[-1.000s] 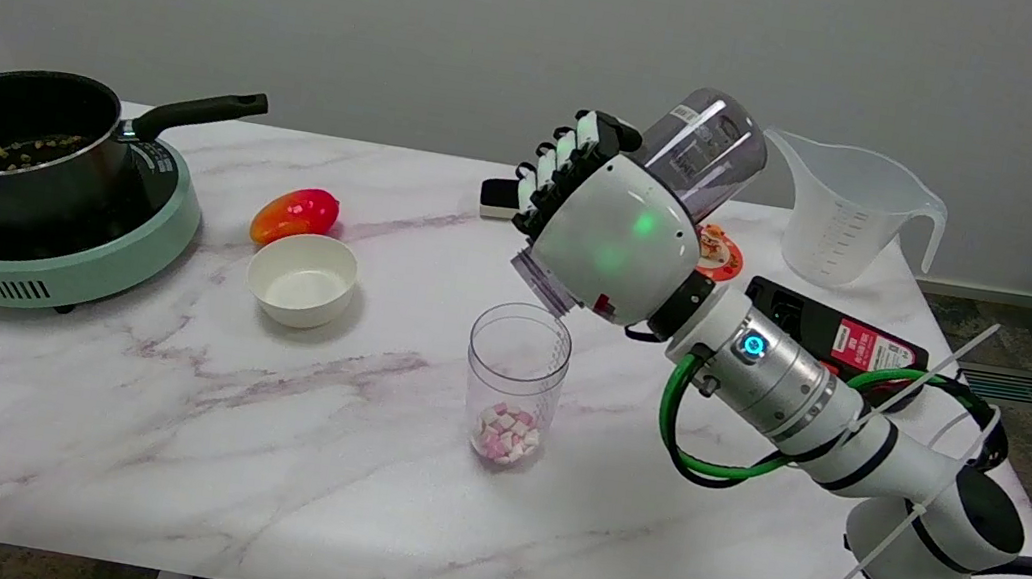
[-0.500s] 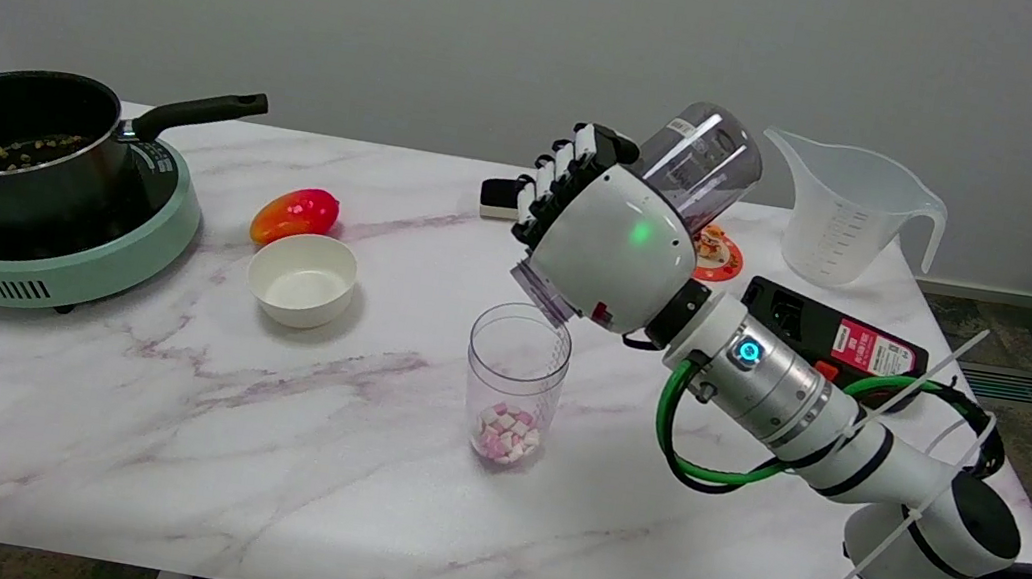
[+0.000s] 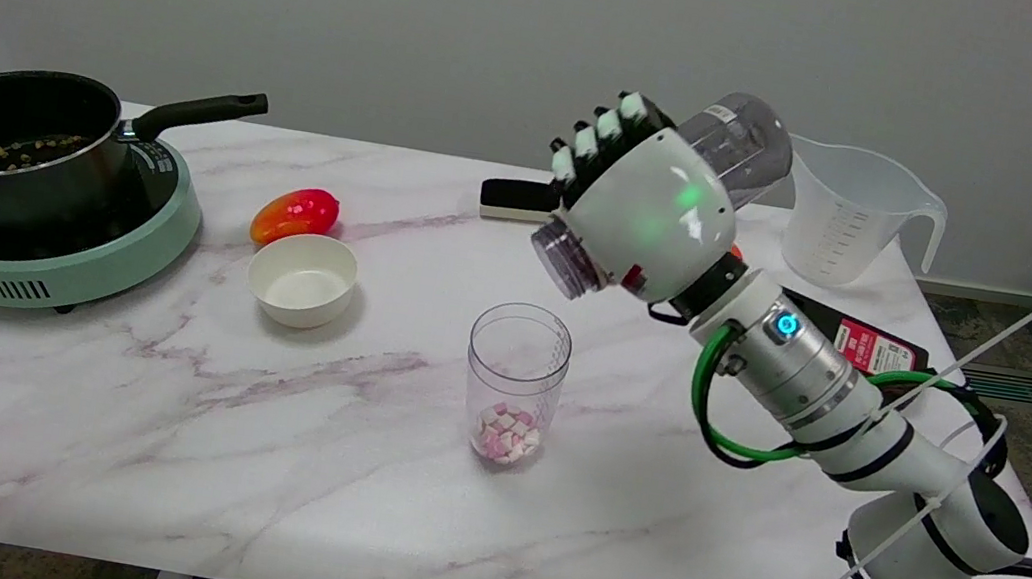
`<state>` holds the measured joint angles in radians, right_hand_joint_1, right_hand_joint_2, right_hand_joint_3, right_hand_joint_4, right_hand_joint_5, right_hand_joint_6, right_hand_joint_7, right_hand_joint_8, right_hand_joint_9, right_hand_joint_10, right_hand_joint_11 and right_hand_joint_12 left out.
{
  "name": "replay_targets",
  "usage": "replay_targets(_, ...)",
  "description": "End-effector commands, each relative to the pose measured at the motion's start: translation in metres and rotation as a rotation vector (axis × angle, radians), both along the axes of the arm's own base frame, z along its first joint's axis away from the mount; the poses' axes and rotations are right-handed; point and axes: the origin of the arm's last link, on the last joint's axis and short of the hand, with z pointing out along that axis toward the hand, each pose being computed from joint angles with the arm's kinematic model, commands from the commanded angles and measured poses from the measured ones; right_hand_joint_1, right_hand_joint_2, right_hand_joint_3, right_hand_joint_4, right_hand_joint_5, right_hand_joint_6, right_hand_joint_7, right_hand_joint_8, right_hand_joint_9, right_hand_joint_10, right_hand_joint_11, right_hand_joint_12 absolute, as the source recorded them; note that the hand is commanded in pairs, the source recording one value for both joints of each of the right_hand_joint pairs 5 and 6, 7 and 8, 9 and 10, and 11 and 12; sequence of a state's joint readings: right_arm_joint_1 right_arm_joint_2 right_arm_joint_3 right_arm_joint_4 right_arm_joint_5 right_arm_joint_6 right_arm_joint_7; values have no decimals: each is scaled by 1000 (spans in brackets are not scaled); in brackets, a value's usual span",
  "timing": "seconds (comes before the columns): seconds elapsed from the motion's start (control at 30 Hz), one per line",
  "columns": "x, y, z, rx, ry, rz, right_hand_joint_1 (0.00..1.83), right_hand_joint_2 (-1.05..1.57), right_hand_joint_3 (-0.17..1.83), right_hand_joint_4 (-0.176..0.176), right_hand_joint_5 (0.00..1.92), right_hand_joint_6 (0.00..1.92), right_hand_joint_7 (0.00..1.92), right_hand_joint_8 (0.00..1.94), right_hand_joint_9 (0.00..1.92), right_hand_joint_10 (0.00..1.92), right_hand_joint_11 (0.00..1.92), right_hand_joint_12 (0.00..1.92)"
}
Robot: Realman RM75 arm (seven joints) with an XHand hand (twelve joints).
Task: Place the bottle onto the table.
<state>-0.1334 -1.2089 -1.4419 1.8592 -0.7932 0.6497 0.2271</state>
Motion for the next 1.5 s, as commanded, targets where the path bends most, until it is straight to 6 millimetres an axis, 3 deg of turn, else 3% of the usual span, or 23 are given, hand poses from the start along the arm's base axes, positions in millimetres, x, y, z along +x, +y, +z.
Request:
replay_targets(0.03, 34, -3, 57, -103, -314, 52, 1386, 908, 543, 0, 1326, 1326, 1409, 1409, 1252, 1252, 1105, 1105)
replay_targets(0.43, 44, -2, 129, -160, -683, 93, 1416, 801, 650, 0, 1255, 1255, 1378, 1378, 1234, 1234, 1073, 1073)
replay_targets(0.6, 28, -1, 163, -151, -946, 91, 1447, 719, 738, 0, 1225, 1225, 1355, 1355, 1225, 1225, 1054, 1054)
replay_targets(0.9, 3, -5, 198, -97, -1337, 56, 1476, 651, 834, 0, 1243, 1243, 1341, 1341, 1222, 1222, 1054, 1054)
replay_targets(1.07, -3, -8, 205, -69, -1444, 27, 1484, 631, 847, 0, 1264, 1264, 1340, 1340, 1219, 1219, 1053, 1053)
replay_targets(1.27, -13, -14, 212, 35, -1712, -55, 1503, 545, 925, 0, 1239, 1239, 1315, 1315, 1202, 1202, 1039, 1039)
replay_targets(1.5, -10, -18, 208, 139, -1848, -107, 1513, 487, 1012, 0, 1213, 1213, 1304, 1304, 1193, 1193, 1022, 1022)
